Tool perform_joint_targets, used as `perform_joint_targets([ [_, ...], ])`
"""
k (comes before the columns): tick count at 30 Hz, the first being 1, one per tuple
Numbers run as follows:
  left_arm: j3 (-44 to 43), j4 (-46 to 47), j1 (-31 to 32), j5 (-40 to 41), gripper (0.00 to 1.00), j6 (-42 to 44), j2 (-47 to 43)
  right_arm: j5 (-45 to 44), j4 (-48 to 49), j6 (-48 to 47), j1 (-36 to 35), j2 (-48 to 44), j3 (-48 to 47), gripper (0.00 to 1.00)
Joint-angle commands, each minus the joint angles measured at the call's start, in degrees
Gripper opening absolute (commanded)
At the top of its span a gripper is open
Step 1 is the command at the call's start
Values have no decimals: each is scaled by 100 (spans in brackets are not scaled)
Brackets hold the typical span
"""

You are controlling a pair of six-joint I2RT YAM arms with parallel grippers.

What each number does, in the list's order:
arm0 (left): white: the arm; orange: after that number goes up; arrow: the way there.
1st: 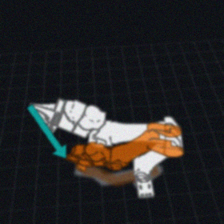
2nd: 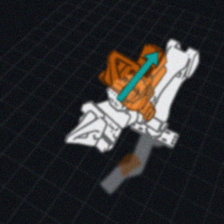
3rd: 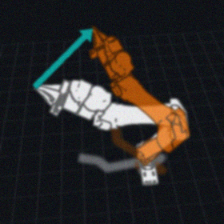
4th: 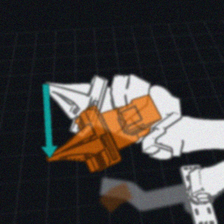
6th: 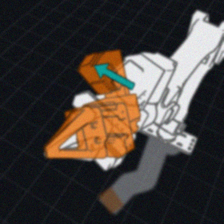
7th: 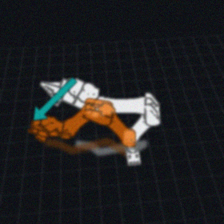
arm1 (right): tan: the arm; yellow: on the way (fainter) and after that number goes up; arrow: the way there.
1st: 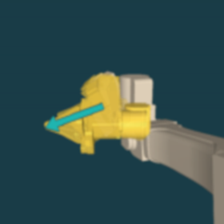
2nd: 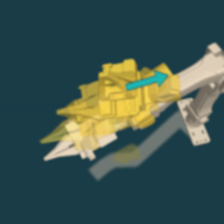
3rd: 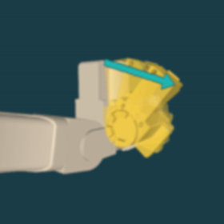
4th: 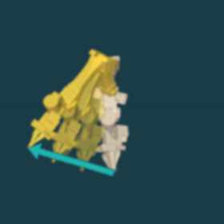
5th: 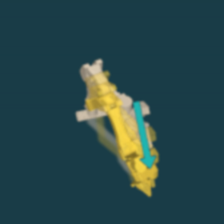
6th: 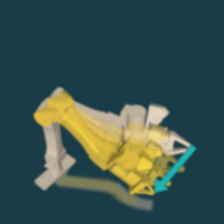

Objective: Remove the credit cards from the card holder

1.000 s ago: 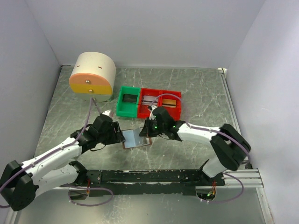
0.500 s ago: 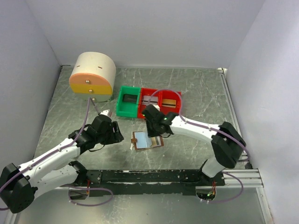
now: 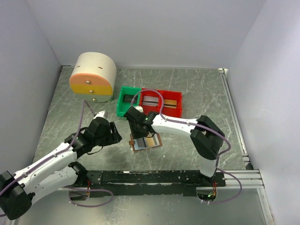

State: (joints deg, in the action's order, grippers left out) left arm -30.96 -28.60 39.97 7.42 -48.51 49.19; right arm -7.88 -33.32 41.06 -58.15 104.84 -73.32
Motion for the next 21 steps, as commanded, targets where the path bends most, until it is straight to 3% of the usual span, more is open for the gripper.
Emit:
perform_joint_targets([
  [1, 94, -166, 25, 183, 70, -97, -152, 526, 740, -133, 0, -158, 215, 33],
  [7, 100, 33, 24, -86, 71, -15, -87, 874, 1771, -146, 105, -916, 969, 36],
  [13, 41, 636, 20, -778, 71, 179, 297, 571, 2369, 45, 658, -2043, 2191, 34],
  [19, -171, 1230, 49, -1290, 71, 342, 959, 2112, 4021, 306, 1631, -2723, 3832, 32],
  [21, -323, 1278, 75, -1345, 69, 402, 1218, 2444, 4334, 290, 1711, -2690, 3974, 32],
])
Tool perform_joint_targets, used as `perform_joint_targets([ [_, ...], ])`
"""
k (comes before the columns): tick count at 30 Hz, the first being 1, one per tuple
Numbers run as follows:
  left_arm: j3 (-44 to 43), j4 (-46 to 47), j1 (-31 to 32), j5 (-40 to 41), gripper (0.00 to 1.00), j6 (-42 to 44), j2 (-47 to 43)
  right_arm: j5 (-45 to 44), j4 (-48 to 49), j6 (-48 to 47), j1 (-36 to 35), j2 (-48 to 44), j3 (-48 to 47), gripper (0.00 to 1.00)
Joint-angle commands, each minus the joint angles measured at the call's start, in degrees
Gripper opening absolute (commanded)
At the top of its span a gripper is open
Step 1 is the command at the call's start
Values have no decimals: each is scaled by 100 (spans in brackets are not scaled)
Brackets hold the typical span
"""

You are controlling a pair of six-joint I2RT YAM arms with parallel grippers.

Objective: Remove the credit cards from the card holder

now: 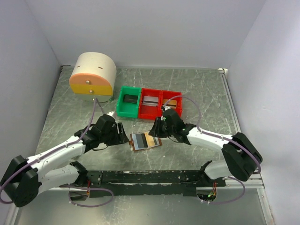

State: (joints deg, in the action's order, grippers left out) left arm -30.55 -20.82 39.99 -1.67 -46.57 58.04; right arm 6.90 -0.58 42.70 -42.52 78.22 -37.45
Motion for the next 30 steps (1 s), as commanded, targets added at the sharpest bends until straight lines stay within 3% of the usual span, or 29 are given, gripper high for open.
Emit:
perform_joint_targets([
  [1, -493, 468, 83, -431, 67, 243, 452, 1083, 1106, 92, 158, 33, 364, 32],
  [10, -1064, 476, 354, -453, 57, 362, 1058, 1384, 1601, 226, 173, 697, 326, 29],
  [20, -1121, 958, 495, -713, 45, 464, 2166, 1351, 1725, 244, 168, 1464, 195, 28],
  [30, -1080, 632, 654, 164, 26, 447, 3246, 1168, 1262, 29, 207, 1712, 54, 27],
])
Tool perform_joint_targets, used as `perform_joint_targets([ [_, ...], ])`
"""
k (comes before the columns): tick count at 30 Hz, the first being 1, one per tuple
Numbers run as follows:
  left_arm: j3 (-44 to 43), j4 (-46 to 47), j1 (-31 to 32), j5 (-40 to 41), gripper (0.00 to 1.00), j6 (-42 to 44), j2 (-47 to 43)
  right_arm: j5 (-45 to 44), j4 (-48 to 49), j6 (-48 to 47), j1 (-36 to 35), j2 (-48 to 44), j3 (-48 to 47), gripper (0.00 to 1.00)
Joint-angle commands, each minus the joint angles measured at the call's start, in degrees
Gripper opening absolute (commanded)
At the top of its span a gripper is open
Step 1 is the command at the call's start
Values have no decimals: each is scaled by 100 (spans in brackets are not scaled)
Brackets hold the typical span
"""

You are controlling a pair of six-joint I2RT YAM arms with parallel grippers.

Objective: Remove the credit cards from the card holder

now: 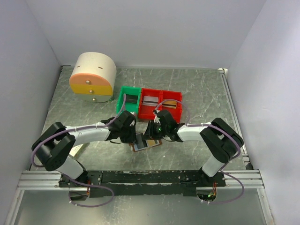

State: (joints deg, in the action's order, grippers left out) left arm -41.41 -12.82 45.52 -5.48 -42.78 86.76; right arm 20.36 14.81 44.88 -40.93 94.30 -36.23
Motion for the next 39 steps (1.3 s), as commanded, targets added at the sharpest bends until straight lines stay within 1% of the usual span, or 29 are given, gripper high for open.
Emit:
perform_joint_targets([
  [1, 14, -186, 118, 588, 25, 69, 425, -154, -295, -198, 52, 87, -73, 27],
  [7, 85, -208, 186, 696, 20, 25, 461, -380, -493, -199, 63, -248, -64, 28],
  [12, 98, -321, 219, 854, 21, 14, 359, -656, -864, -260, 65, -307, -97, 28],
  [14, 102, -386, 226, 900, 23, 8, 333, -574, -776, -283, 70, -318, -43, 28],
  [17, 49, -539, 253, 988, 25, -36, 207, -219, -620, -327, 69, -219, -45, 28],
  [19, -43, -676, 293, 1098, 28, -46, 23, -97, -560, -352, 72, -124, -57, 26],
  [23, -509, -1365, 503, 1815, 37, -102, -347, -81, -412, -282, 95, 5, 21, 22],
  [26, -856, -1812, 613, 2069, 40, -146, -503, -25, -293, -229, 102, 56, 62, 20],
  [29, -970, -1764, 693, 1906, 43, -182, -678, -42, -277, -196, 108, 12, 59, 20],
  [33, -739, -948, 707, 1246, 47, -112, -788, -96, -216, -152, 113, -147, 158, 19],
  [35, -671, -712, 711, 1073, 46, -156, -646, -121, -215, -155, 121, -204, 202, 19],
  [39, -619, -555, 709, 888, 43, -195, -252, -76, -66, -135, 147, -226, 313, 19],
])
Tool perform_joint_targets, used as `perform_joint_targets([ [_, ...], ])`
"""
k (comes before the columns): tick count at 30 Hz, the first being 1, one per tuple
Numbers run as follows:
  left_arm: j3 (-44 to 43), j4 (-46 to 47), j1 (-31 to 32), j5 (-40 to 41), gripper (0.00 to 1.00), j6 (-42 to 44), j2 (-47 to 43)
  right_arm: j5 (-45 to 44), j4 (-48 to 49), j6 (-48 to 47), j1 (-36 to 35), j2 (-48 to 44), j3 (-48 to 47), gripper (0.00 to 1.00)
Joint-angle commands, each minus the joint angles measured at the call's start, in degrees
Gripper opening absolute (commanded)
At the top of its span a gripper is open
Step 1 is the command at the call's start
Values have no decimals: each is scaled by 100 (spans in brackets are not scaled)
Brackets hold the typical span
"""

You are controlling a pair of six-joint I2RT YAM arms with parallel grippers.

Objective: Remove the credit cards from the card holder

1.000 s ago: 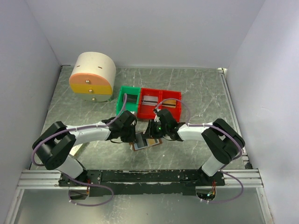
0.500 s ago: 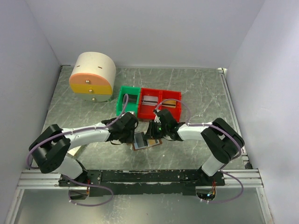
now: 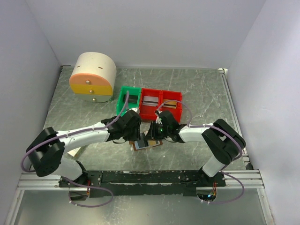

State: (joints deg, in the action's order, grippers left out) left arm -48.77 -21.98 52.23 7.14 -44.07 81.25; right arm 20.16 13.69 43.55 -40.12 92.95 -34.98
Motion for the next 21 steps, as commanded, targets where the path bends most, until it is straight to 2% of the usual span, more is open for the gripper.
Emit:
perform_joint_targets([
  [1, 132, 426, 38, -428, 43, -60, 371, -30, 98, 8, 73, -88, 212, 19],
  [4, 184, 660, 38, -618, 43, -11, 547, 25, 241, 58, 91, -70, 278, 19],
  [7, 48, 422, 34, -501, 42, 108, 886, 69, 286, 66, 106, -32, 290, 19],
  [11, 6, 90, 42, -150, 32, 125, 1210, 116, 365, 72, 122, 4, 309, 19],
  [16, 383, 279, 50, -97, 31, 41, 1120, 180, 438, 88, 144, 59, 291, 18],
  [21, 399, 218, 51, -15, 30, 48, 1158, 318, 683, 189, 174, 29, 340, 19],
])
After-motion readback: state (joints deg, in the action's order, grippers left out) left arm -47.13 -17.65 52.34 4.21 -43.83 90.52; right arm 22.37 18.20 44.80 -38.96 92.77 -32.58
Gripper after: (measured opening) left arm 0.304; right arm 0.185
